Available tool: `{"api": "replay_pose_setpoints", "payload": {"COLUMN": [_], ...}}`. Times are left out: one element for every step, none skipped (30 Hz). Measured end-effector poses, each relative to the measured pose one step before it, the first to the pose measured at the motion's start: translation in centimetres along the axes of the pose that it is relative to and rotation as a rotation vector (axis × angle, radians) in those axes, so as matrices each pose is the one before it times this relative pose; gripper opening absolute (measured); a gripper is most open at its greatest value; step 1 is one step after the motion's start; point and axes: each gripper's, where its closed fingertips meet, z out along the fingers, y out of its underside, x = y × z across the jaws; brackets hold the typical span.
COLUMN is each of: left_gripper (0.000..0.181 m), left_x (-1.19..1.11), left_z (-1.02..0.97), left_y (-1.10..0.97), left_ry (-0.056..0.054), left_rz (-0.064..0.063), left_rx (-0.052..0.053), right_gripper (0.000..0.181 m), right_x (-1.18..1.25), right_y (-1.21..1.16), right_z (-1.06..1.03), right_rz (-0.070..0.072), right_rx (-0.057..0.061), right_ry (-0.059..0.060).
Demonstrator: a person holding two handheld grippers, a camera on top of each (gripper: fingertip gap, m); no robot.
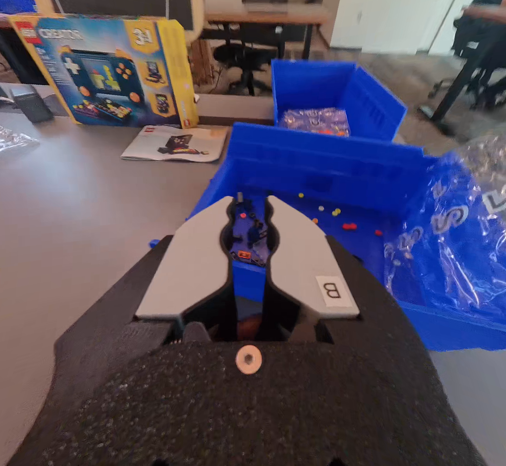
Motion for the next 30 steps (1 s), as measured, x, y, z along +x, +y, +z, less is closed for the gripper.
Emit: {"api": "replay_pose_setpoints", "payload": {"left_gripper": [0.005,0.005,0.005,0.005,0.005,0.005,0.005,0.005,0.005,0.005,0.005,0.005,0.005,0.005,0.005,0.005,0.005,0.005,0.005,0.005,0.005,0.005,0.005,0.005,0.005,0.005,0.005,0.005,0.005,0.005], "left_x": [-0.015,0.029,-0.006,-0.029,-0.017,-0.036,-0.045,-0.033,-0.032,0.005,0.026,0.028,0.031,0.008,0.000,-0.008,-0.015,-0.025,-0.018,0.034,0.054,0.049,0.042,0.033,0.057,0.067,0.065,0.060,0.006,-0.048], "left_z": [-0.022,-0.042,-0.040,-0.066,-0.056,-0.051,-0.031,-0.012,0.008,0.005,0.019,0.018,0.017,0.009,-0.002,0.001,-0.006,-0.004,-0.009,0.007,0.028,0.036,0.070,0.080,0.084,0.078,0.048,0.021,-0.031,-0.072], "left_y": [-0.040,-0.040,-0.054,-0.054,-0.057,-0.046,-0.003,0.025,0.039,0.044,0.031,0.004,-0.005,-0.001,0.008,0.004,-0.007,-0.011,-0.041,-0.052,-0.044,0.004,0.047,0.081,0.074,0.042,-0.004,-0.028,-0.040,-0.035], "left_ry": [-0.0032,0.0005,-0.0014,-0.0028,-0.0004,-0.0015,-0.0007,0.0011,0.0007,0.0013,0.0008,-0.0007,-0.0012,-0.0016,-0.0015,0.0000,0.0005,0.0000,0.0001,0.0023,0.0032,0.0016,0.0012,0.0007,0.0014,0.0026,0.0022,0.0011,-0.0014,-0.0045], "left_rz": [0.0040,0.0028,0.0010,0.0004,0.0017,-0.0007,-0.0032,-0.0036,-0.0038,-0.0018,0.0014,0.0043,0.0059,0.0050,0.0030,0.0006,-0.0017,-0.0033,-0.0033,-0.0017,0.0002,0.0017,0.0028,0.0015,-0.0005,-0.0009,-0.0005,0.0011,0.0031,0.0034], "left_rx": [-0.0014,-0.0013,-0.0001,0.0023,0.0046,0.0041,0.0020,0.0007,-0.0005,-0.0020,-0.0019,-0.0013,-0.0017,-0.0020,-0.0011,0.0004,0.0011,0.0011,0.0017,0.0020,0.0008,-0.0010,-0.0025,-0.0036,-0.0030,-0.0011,-0.0005,-0.0010,-0.0003,0.0006], "right_gripper": [0.027,0.033,0.037,0.041,0.048,0.051,0.051,0.051,0.053,0.055,0.057,0.058,0.059,0.059,0.059,0.059,0.059,0.058,0.057,0.054,0.050,0.053,0.055,0.060,0.064,0.067,0.072,0.075,0.076,0.077], "right_x": [0.538,0.261,0.287,0.259,-0.059,-0.116,-0.082,-0.057,0.132,0.295,0.231,0.028,0.051,0.142,0.117,0.232,0.350,0.376,0.383,0.472,0.460,0.359,0.284,0.378,0.377,0.305,0.351,0.367,0.311,0.281], "right_y": [0.137,-0.108,-0.241,-0.221,-0.094,0.099,0.281,0.399,0.522,0.531,0.354,0.151,0.027,0.001,0.039,0.172,0.310,0.372,0.382,0.437,0.493,0.467,0.354,0.088,-0.002,0.209,0.450,0.474,0.386,0.376], "right_z": [0.305,0.150,0.009,-0.044,-0.027,-0.027,0.016,0.081,0.140,0.112,0.058,-0.029,-0.103,-0.112,-0.067,0.009,0.112,0.188,0.265,0.306,0.325,0.360,0.356,0.366,0.377,0.354,0.251,0.147,0.090,0.083], "right_rz": [0.0351,0.0227,0.0116,-0.0031,-0.0217,-0.0223,-0.0193,-0.0204,-0.0146,-0.0057,0.0017,0.0038,0.0065,0.0024,-0.0067,-0.0093,-0.0108,-0.0166,-0.0248,-0.0283,-0.0324,-0.0302,-0.0237,-0.0141,-0.0108,-0.0087,0.0015,0.0046,-0.0039,-0.0143], "right_rx": [-0.0154,0.0004,0.0129,0.0136,0.0055,-0.0054,-0.0168,-0.0244,-0.0307,-0.0334,-0.0229,-0.0082,-0.0003,0.0015,0.0001,-0.0086,-0.0212,-0.0337,-0.0490,-0.0704,-0.0931,-0.1033,-0.1038,-0.0899,-0.0804,-0.0878,-0.0936,-0.0838,-0.0664,-0.0564], "right_ry": [-0.0066,-0.0118,0.0020,0.0104,-0.0030,-0.0010,0.0040,0.0037,0.0115,0.0180,0.0118,-0.0009,0.0008,0.0047,0.0012,0.0058,0.0094,0.0061,0.0018,0.0028,-0.0030,-0.0139,-0.0218,-0.0181,-0.0211,-0.0279,-0.0216,-0.0118,-0.0054,-0.0013]}}
